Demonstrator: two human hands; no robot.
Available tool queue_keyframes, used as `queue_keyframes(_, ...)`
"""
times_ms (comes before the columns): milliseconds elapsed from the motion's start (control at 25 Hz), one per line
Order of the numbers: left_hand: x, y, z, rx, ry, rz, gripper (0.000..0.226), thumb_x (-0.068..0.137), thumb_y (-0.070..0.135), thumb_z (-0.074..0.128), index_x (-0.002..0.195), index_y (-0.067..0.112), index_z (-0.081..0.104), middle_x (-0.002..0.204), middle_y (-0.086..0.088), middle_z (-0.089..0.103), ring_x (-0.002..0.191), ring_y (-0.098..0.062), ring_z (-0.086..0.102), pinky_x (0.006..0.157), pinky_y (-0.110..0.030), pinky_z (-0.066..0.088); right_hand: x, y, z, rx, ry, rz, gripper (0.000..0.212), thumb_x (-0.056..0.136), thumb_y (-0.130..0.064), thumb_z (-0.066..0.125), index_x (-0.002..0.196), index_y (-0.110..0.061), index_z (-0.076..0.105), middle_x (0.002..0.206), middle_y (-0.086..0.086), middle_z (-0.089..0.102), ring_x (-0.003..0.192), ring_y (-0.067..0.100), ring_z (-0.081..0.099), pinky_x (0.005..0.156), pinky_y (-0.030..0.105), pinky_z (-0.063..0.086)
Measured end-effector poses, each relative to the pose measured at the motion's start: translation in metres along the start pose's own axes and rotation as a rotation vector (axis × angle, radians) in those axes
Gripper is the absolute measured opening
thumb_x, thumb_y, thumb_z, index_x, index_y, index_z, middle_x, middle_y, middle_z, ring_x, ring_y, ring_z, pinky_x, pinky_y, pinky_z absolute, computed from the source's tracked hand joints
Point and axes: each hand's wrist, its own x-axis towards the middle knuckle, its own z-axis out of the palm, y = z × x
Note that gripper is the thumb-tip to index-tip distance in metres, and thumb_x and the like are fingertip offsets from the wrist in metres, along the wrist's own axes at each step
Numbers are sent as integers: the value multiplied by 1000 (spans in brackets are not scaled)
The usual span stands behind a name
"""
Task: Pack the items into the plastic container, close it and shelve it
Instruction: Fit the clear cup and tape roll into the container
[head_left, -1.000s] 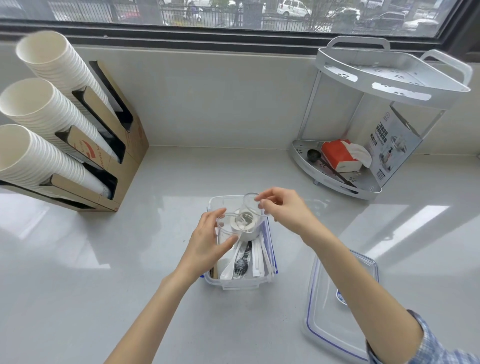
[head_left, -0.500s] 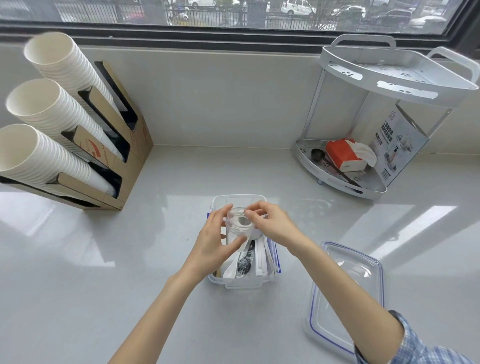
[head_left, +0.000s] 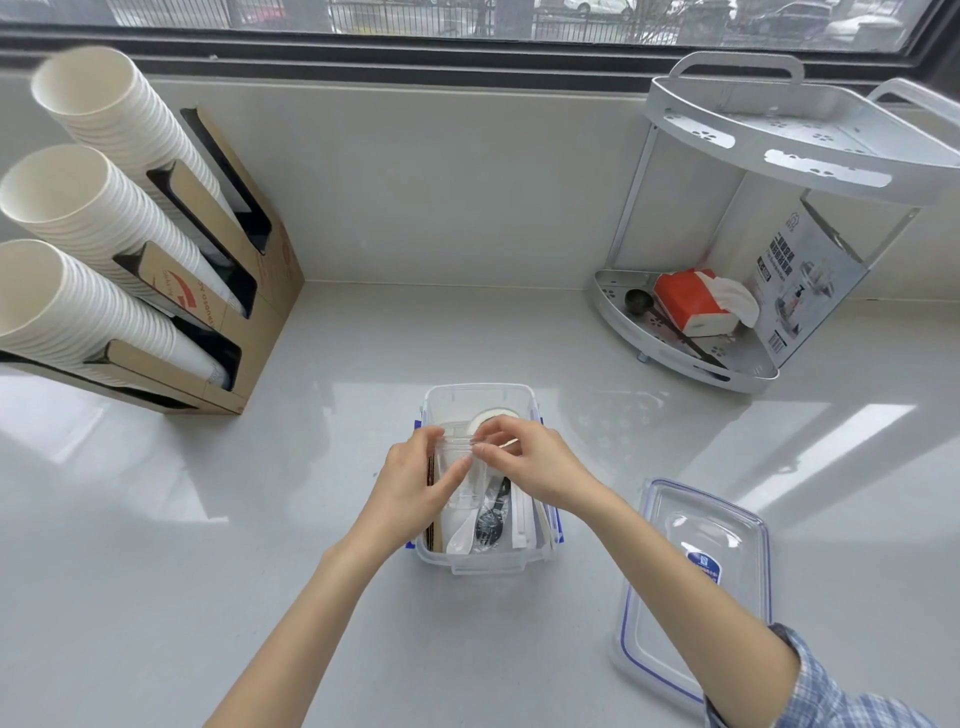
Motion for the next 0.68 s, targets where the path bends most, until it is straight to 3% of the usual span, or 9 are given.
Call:
queue_keyframes(80, 1, -4, 3, 120, 25, 10, 50, 85, 39, 50, 126, 12, 41, 133, -5, 45, 127, -21, 32, 104, -33, 28, 3, 2, 1, -50, -31, 17, 22, 89, -27, 54, 106, -15, 63, 96, 1, 60, 84, 13, 55, 69, 20, 44)
queue_keyframes(240, 4, -12, 7, 203, 83, 60, 45, 83, 38, 54, 122, 17, 46, 128, -3, 48, 121, -23, 36, 98, -32, 30, 7, 8, 6, -90, -54, 59, 21, 90, -24, 51, 102, -13, 65, 96, 11, 70, 79, 16, 60, 75, 26, 47)
queue_keyframes(440, 4, -21, 13, 311, 89, 57, 33, 88, 35, 46, 115, 18, 54, 124, -1, 50, 120, -21, 34, 95, -32, 27, 11, 13, 16, -154, -112, 110, 21, 89, -23, 50, 99, -12, 64, 84, 5, 66, 86, 20, 64, 78, 31, 49)
queue_keyframes(680, 4, -26, 18, 324, 145, 133, 19, 86, 24, 52, 100, 18, 63, 113, 0, 59, 117, -23, 36, 87, -27, 16, 11, 19, 29, -308, -138, 117, 28, 91, -27, 46, 106, -9, 63, 104, 17, 70, 98, 30, 63, 76, 32, 46)
